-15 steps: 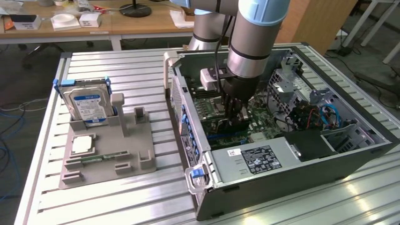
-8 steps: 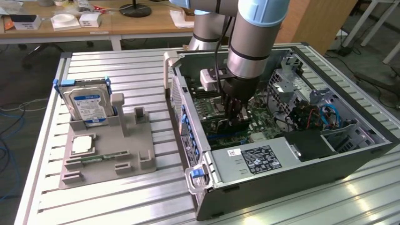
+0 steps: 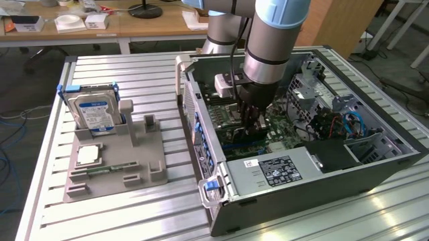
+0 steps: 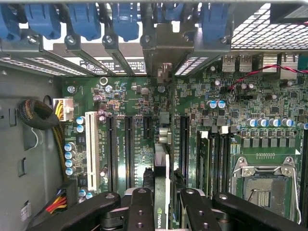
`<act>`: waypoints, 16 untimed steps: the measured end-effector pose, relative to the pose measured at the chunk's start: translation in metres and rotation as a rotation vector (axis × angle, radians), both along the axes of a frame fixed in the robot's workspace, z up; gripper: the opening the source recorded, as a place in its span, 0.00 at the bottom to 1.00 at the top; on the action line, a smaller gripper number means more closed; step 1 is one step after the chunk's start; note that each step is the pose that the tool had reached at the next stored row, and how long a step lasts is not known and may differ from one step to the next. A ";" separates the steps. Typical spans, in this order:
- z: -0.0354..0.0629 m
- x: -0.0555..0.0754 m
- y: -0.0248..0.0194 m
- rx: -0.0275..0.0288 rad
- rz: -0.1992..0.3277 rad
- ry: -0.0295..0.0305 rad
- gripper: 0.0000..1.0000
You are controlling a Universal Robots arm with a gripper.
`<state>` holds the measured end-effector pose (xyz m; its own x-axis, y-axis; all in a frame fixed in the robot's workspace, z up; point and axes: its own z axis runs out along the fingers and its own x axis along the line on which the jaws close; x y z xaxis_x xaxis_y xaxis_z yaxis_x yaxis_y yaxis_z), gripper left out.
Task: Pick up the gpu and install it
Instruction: 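Insert the gpu into the slot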
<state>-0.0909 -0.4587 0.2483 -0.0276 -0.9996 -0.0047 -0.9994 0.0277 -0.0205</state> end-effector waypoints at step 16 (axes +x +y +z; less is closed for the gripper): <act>-0.0023 0.000 0.0000 -0.0002 0.000 0.0093 0.26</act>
